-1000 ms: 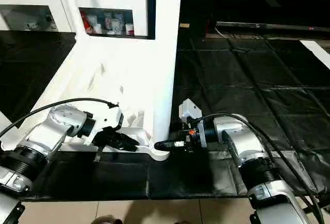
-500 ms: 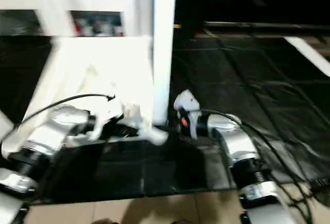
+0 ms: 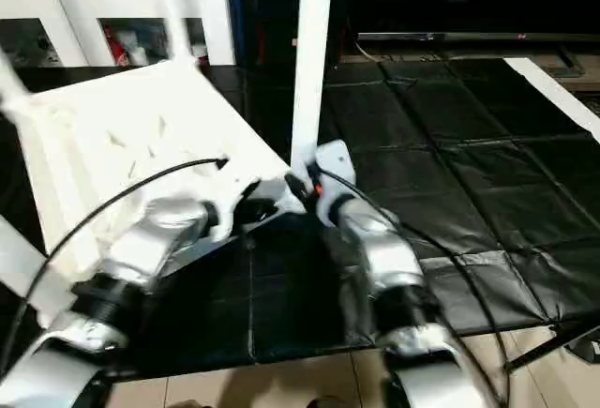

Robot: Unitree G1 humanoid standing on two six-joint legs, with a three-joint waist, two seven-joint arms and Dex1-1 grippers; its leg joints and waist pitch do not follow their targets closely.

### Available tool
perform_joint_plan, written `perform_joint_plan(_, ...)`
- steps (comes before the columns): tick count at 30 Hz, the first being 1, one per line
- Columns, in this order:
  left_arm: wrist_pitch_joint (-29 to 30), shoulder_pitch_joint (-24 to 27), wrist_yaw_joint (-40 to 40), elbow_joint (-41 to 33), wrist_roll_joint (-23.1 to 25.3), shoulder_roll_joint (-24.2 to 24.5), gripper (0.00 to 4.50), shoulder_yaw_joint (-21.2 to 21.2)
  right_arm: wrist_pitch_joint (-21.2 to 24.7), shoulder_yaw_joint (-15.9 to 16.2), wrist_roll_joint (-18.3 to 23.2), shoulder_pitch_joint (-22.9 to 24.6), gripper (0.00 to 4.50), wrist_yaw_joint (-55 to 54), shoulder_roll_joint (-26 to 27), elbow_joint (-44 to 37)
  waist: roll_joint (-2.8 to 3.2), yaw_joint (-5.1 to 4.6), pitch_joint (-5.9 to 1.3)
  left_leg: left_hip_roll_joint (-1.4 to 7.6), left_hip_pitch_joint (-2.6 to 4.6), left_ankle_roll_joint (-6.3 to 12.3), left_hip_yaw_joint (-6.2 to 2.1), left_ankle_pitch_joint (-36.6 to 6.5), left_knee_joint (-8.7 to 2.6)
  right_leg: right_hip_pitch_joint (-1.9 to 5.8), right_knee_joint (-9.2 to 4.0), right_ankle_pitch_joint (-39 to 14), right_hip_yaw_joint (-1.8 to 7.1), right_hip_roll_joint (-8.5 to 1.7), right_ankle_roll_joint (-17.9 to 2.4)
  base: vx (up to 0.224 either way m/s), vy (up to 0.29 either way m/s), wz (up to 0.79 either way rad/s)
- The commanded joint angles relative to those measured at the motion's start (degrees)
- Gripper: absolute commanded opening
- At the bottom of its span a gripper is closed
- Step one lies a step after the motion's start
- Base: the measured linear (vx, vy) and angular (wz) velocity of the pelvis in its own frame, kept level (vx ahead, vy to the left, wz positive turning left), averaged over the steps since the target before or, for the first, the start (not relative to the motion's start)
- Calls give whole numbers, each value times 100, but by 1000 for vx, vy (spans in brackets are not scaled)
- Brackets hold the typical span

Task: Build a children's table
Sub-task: Rotate leg to tighten

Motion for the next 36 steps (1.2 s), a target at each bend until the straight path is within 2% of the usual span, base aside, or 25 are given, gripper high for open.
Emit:
perform_joint_plan(1,-64,-215,90,-201,-52,-147,0,8,140,186,25,113,196,88,163,179,18,38,-394,183,37,150,-88,-1253,-374,316,-525,-1830,287,-451,-886,0,0,0)
perform_joint_plan(2,-96,-197,57,-227,-45,-73,0,10,85,126,92,187,252,155,130,63,15,42,-389,190,41,148,-88,-1274,-378,313,-525,-1827,292,-454,-877,0,0,0)
perform_joint_plan(3,-102,-194,36,-228,-48,-47,0,10,69,92,133,208,266,173,124,31,17,45,-390,193,42,148,-87,-1269,-378,310,-524,-1804,294,-456,-880,0,0,0)
perform_joint_plan(4,-109,-191,14,-230,-51,-21,0,11,52,56,175,229,266,193,118,-2,-10,42,-391,191,38,157,-82,-1261,-377,312,-524,-1783,296,-455,-880,0,0,0)
perform_joint_plan(7,-301,-149,-334,-193,-70,238,0,-56,-34,37,326,371,310,655,-126,-201,13,62,-395,198,34,213,-88,-1185,-382,329,-505,-1562,296,-455,-921,0,0,0)
perform_joint_plan(9,-397,-97,-668,-181,-112,445,0,-103,-150,36,369,452,314,1025,-379,-337,9,70,-405,187,8,248,-81,-1100,-370,353,-480,-1426,304,-464,-943,0,0,0)
perform_joint_plan(13,-619,-51,-1168,-111,-136,772,0,-188,-171,110,555,560,345,1906,-810,-627,12,88,-403,197,10,331,-75,-1095,-362,356,-482,-1385,299,-458,-979,0,0,0)
perform_joint_plan(15,-913,-37,-1783,12,-191,1117,0,-253,-199,291,717,704,369,2920,-1345,-943,2,96,-393,194,15,342,-78,-1154,-359,357,-496,-1545,290,-461,-961,0,0,0)
perform_joint_plan(16,-945,-37,-1838,27,-194,1148,0,-259,-195,304,737,715,378,3011,-1393,-972,4,111,-389,193,21,370,-76,-1178,-358,353,-513,-1612,293,-461,-926,0,0,0)
perform_joint_plan(17,-1285,-39,-2250,145,-244,1318,0,-300,-230,387,821,756,389,3480,-1661,-1085,9,110,-379,211,31,348,-77,-1210,-370,326,-505,-1697,297,-458,-915,0,0,0)
perform_joint_plan(18,-1285,-39,-2250,145,-244,1318,0,-300,-230,387,821,756,398,3480,-1661,-1085,-2,121,-379,191,36,374,-77,-1251,-363,326,-539,-1801,281,-448,-887,0,0,0)
perform_joint_plan(20,-1645,-20,-2746,244,-333,1471,0,-357,-294,463,851,749,413,3856,-1853,-1104,11,150,-385,208,49,329,-78,-1238,-366,311,-527,-1845,293,-464,-901,0,0,0)
perform_joint_plan(22,-1847,-8,-3170,298,-362,1635,0,-468,-251,499,949,714,413,4247,-1983,-1104,14,176,-388,219,51,316,-79,-1233,-371,317,-509,-1769,296,-466,-957,0,0,0)
perform_joint_plan(24,-1952,-21,-3506,337,-409,1753,0,-570,-299,573,962,630,413,4637,-2101,-987,27,244,-396,241,66,317,-60,-1183,-369,305,-479,-1560,297,-461,-1054,0,0,0)
perform_joint_plan(25,-1982,-24,-3586,341,-417,1773,0,-594,-317,600,955,603,413,4714,-2124,-943,-2,257,-393,248,66,312,-55,-1180,-368,304,-472,-1550,298,-462,-1062,0,0,0)
perform_joint_plan(26,-2089,-26,-3821,339,-438,1825,0,-669,-358,683,943,530,413,4909,-2178,-831,1,305,-402,251,63,311,-59,-1118,-366,312,-450,-1533,294,-472,-1080,0,0,0)
perform_joint_plan(27,-2103,-25,-3855,336,-441,1832,0,-680,-364,696,940,519,413,4934,-2183,-815,8,345,-395,261,87,293,-48,-1122,-366,286,-456,-1571,299,-478,-1081,0,0,0)
perform_joint_plan(32,-2300,25,-4337,256,-430,1894,0,-861,-386,850,1020,381,413,5330,-2127,-691,-15,435,-401,264,80,240,-49,-1123,-371,300,-451,-1681,303,-498,-1026,0,0,0)
perform_joint_plan(36,-2335,39,-4424,215,-447,1893,0,-921,-351,884,1034,349,413,5433,-2109,-665,-28,461,-394,266,80,217,-54,-1131,-379,293,-458,-1812,300,-501,-952,0,0,0)
